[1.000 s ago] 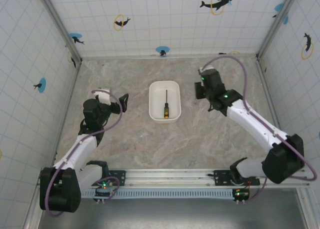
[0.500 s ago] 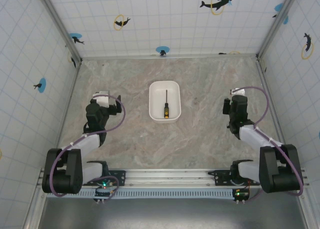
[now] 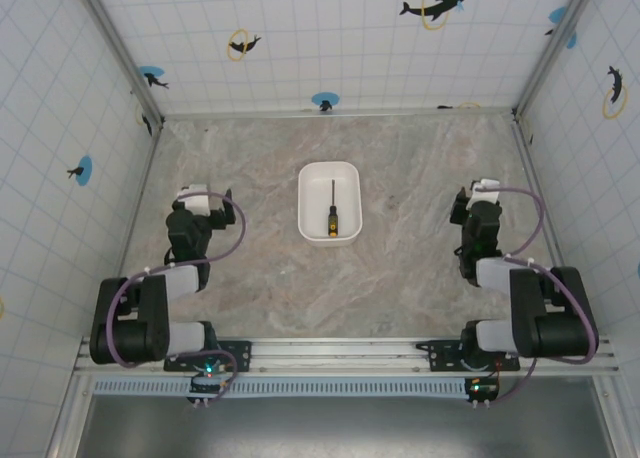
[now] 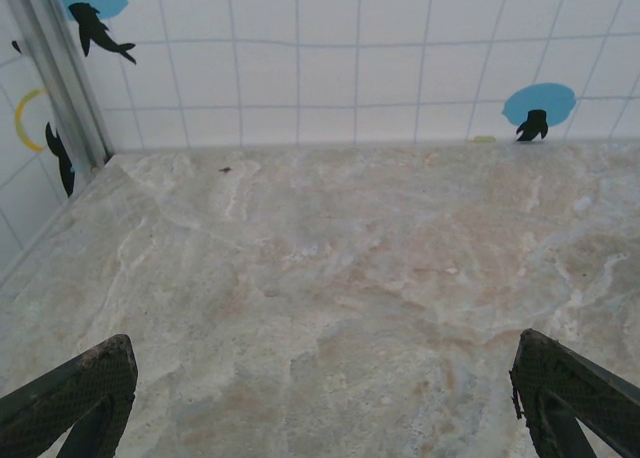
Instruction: Put the screwdriver in the bin
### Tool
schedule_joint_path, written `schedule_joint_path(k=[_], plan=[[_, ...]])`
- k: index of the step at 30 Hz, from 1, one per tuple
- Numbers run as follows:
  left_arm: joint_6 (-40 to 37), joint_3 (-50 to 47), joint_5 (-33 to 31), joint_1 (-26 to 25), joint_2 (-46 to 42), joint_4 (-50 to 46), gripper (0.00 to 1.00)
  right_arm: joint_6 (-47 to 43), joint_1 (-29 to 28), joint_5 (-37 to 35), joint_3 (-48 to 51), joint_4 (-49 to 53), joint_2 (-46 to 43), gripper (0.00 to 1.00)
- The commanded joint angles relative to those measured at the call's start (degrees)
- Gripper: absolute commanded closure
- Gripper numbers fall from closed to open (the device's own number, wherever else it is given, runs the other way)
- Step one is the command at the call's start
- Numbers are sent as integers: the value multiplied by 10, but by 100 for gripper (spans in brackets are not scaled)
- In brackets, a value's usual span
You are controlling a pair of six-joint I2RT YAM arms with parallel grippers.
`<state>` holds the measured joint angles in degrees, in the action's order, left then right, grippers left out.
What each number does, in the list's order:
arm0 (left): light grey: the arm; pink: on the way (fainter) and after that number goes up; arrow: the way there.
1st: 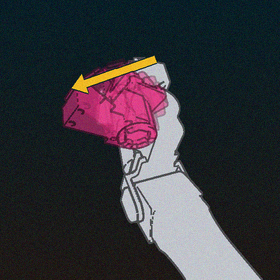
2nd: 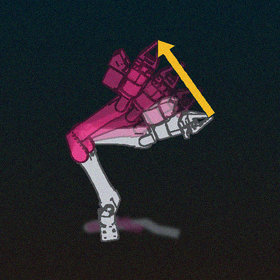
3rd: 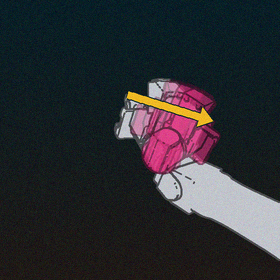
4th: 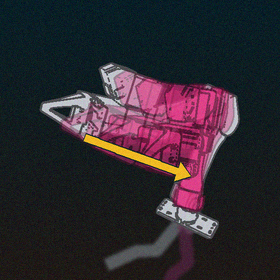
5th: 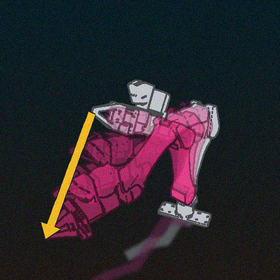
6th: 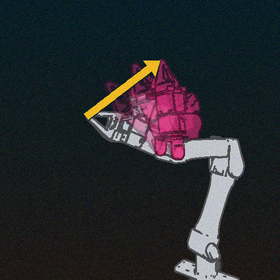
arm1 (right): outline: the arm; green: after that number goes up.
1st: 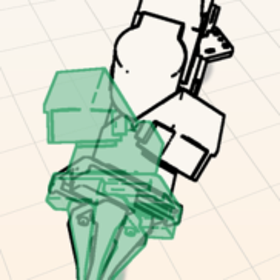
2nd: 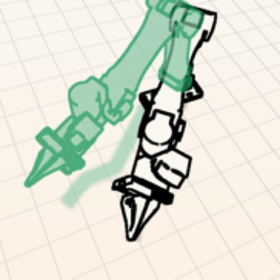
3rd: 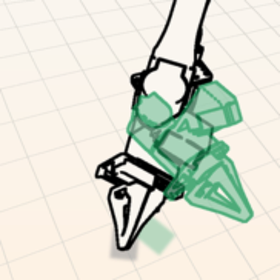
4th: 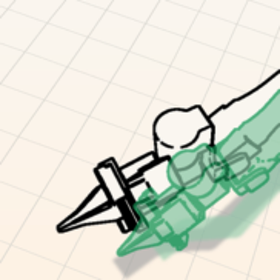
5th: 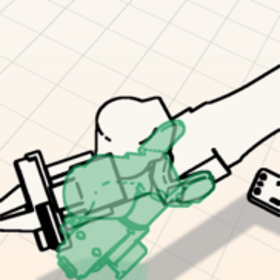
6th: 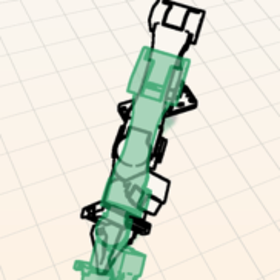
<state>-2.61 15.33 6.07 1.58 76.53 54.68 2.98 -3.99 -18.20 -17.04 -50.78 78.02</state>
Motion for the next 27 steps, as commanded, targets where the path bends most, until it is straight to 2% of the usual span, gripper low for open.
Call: schedule_joint_path(k=[1,4,6,14,17,18,20,22,27], plan=[[11,-10,15,12,22,64,2,8,6,-10,16,-99,40,42],[16,-15,25,20,36,85,2,13,7,-18,16,-125,67,42],[19,-18,26,23,44,100,2,18,10,-21,8,-90,55,42],[14,-11,43,27,73,118,2,17,12,-13,-3,-77,60,41],[13,-25,34,24,91,152,2,18,13,-13,-6,-70,61,38],[17,-31,35,24,114,209,2,18,12,-13,-6,-72,61,36],[-1,-20,52,20,100,147,3,18,13,-12,-6,-71,61,29],[-15,-21,46,5,108,173,2,18,13,-12,-7,-71,62,21],[-9,-14,27,5,102,141,2,18,13,-11,-8,-70,62,8]])
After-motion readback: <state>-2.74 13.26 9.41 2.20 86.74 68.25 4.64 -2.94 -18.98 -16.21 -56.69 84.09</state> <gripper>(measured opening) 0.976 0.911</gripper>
